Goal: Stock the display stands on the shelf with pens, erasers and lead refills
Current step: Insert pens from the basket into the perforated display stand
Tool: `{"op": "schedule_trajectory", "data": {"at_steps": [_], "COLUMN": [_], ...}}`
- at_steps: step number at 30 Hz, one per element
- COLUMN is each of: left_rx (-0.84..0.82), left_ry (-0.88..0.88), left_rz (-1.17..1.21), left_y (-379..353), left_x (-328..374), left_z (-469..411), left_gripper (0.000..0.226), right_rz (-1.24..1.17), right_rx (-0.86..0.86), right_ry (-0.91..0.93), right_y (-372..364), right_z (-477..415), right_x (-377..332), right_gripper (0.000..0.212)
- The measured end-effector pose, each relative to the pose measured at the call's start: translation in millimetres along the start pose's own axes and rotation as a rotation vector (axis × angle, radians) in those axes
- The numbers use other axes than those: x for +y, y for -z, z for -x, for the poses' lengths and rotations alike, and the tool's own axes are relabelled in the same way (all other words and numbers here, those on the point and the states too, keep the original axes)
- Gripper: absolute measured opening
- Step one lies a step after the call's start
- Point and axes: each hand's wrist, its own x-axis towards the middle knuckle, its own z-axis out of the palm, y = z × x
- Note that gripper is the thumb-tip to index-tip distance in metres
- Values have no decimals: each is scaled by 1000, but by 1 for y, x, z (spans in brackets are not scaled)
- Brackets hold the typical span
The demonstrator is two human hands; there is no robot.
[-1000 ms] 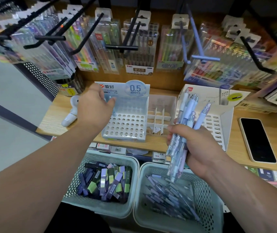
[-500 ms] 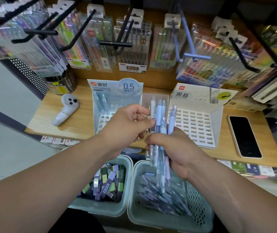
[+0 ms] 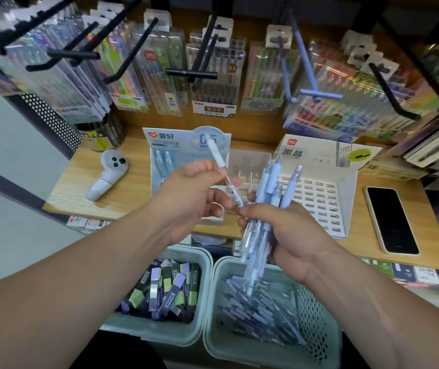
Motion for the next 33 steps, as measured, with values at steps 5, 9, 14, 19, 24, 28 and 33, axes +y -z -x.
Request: {"op": "schedule_trajectory", "data": {"at_steps": [5,9,14,19,24,28,33], "left_rx": [26,-7,-5,73,78,155,412], "left_ry": [-14,2,-12,60,93,8,-177], "left_rz": [-97,-208,-137,-294,-745,-943,-881], "left_y": [-1,-1,2,19,49,68,84], "left_x": [-10,-20,-13,-5,-7,0,10], "left_z": [-2,-2,-2,-2,-10,-10,-13], "left_gripper": [10,13,19,19,34,26,15], "right_rz": [27,60,64,45,50,57,82], "right_rx": [23,12,20,76,105,108,111], "right_ry": [10,-3,-16,-32,-31,-21,-6], "right_y": [0,1,2,5,6,7,8], "right_z": [1,1,1,-1,-2,-3,-4], "right_x": [2,1,1,1,1,2,4], "right_gripper": [10,10,27,13,12,13,14]}}
